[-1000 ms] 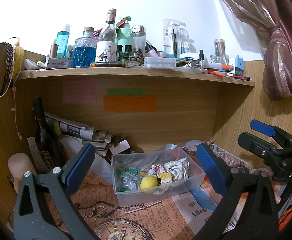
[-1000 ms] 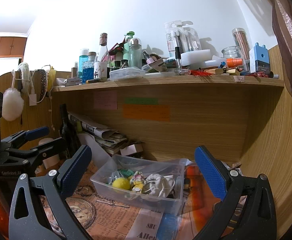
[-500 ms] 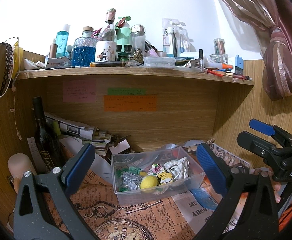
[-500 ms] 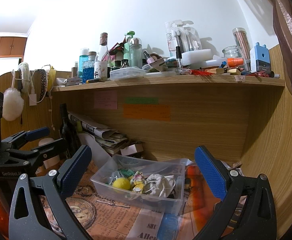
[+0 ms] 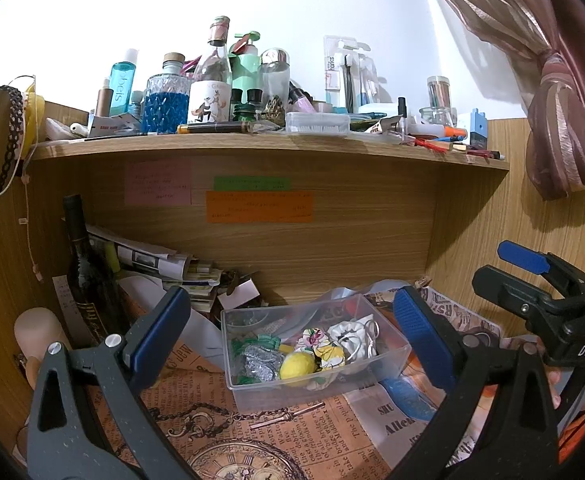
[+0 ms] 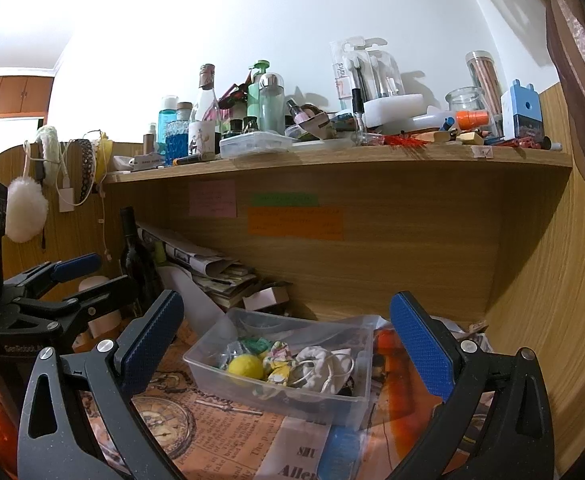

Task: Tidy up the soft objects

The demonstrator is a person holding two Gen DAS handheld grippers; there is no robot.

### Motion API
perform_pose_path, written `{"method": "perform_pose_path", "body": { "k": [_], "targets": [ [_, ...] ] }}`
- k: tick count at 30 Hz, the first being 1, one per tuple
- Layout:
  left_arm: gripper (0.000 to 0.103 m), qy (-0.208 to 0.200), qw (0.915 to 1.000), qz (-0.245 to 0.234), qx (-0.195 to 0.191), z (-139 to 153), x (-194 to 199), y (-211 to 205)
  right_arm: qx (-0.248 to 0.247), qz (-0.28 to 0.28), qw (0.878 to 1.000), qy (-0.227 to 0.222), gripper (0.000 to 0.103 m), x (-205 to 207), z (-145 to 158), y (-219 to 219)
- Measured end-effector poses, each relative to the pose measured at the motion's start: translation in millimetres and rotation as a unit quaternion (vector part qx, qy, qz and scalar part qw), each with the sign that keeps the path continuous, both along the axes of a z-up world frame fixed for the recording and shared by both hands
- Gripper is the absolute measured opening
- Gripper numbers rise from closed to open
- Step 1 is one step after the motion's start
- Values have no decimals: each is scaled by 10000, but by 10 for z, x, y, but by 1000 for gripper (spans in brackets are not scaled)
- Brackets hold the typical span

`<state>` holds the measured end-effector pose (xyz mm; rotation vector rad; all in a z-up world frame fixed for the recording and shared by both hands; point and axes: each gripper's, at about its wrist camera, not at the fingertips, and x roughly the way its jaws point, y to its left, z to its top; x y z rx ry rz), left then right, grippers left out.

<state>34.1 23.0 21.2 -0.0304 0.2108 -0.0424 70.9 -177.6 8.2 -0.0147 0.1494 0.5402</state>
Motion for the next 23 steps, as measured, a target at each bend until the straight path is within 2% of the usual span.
{"method": "perform_pose_path", "body": {
  "k": [23],
  "targets": [
    [103,83,9999,-77,-119,-48,56,54,-24,-40,10000,86,103,37,-44,22]
  ]
}}
